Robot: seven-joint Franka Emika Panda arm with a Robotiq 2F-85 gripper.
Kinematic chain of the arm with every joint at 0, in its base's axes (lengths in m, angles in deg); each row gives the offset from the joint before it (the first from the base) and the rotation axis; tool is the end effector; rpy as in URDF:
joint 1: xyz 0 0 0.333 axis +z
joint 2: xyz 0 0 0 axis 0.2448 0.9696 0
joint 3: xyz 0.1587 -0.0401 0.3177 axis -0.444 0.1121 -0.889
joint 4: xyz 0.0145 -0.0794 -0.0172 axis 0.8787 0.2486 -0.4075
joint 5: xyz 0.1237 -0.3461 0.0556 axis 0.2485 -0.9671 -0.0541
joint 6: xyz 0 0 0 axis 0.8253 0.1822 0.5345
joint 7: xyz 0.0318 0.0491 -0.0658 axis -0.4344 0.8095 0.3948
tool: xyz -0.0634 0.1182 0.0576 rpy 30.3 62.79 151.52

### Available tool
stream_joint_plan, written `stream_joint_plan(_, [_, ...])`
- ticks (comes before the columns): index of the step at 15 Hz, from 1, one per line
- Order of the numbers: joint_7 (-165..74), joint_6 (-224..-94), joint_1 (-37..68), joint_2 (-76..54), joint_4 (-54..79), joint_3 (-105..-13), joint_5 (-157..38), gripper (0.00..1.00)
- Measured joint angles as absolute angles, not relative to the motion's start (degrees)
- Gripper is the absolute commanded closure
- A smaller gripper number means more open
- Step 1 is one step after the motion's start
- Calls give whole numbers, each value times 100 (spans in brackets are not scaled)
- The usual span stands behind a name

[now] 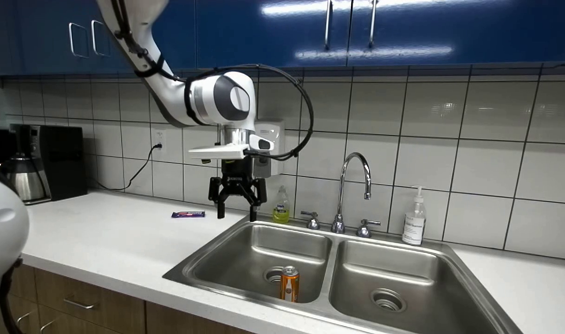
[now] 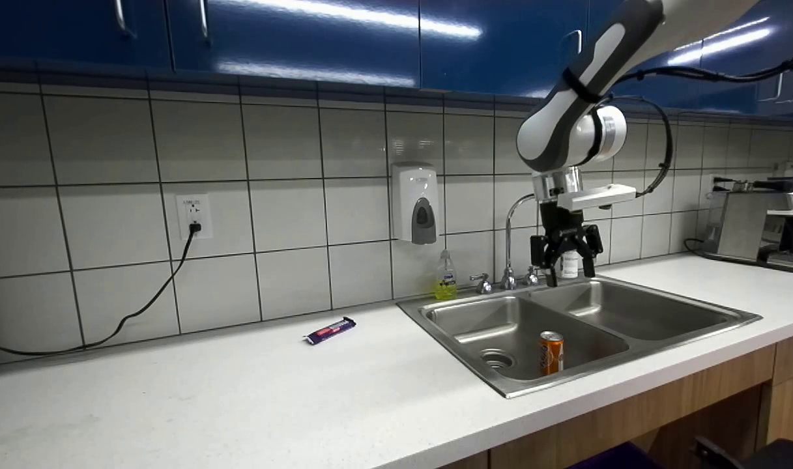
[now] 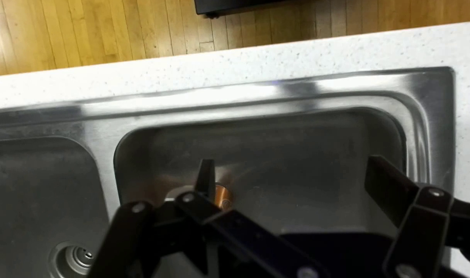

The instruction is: Take the orange can out of the sink.

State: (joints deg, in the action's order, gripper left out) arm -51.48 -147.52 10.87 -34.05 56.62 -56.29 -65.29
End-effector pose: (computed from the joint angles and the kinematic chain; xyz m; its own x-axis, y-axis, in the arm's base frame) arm 0.4330 -0.0870 0.3729 0.9906 -0.0602 -0.1230 -0.0478 -0.9937 0.1012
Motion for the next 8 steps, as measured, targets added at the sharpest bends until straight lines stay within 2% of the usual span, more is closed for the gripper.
stream_joint_plan(8, [-5287,-15601,854,-1632,4611,-5456,-6677,0])
